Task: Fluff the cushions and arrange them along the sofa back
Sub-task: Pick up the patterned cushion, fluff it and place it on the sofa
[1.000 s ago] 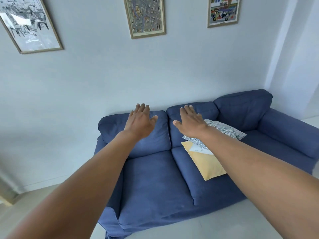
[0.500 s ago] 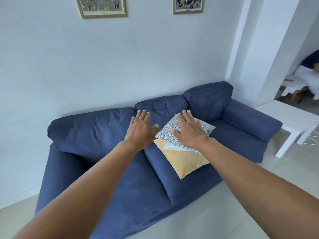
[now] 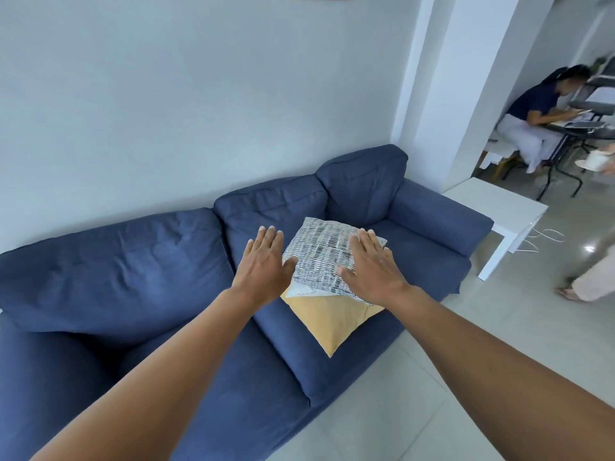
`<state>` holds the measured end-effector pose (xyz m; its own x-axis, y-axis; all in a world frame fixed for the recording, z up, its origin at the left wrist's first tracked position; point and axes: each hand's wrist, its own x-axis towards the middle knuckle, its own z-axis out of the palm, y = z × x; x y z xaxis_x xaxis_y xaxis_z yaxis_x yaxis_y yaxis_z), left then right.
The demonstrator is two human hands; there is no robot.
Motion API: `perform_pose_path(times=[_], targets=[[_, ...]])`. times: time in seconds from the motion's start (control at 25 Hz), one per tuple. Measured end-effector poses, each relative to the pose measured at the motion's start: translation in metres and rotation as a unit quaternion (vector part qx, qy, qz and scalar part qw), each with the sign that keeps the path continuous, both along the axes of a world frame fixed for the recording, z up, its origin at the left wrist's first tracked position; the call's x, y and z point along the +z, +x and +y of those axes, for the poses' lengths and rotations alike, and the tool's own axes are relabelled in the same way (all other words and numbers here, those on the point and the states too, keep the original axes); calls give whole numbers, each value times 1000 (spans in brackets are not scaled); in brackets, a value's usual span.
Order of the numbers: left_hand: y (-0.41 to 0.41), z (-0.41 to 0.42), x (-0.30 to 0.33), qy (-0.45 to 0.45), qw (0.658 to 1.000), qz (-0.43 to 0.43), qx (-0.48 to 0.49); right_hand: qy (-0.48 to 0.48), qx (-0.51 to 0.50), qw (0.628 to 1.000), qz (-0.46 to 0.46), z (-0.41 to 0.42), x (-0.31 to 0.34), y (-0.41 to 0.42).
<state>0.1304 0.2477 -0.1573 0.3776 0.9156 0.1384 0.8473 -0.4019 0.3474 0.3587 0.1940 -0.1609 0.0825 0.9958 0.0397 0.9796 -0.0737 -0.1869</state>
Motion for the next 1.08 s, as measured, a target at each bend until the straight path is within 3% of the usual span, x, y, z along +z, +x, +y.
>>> perform_pose_path(times=[0.72,1.08], targets=[[134,103,-76,-77,996,15,49,-38,23,997,66,120,-59,144],[166,158,-119,-112,990,32,83,-83,48,990,103,191,-106,173]])
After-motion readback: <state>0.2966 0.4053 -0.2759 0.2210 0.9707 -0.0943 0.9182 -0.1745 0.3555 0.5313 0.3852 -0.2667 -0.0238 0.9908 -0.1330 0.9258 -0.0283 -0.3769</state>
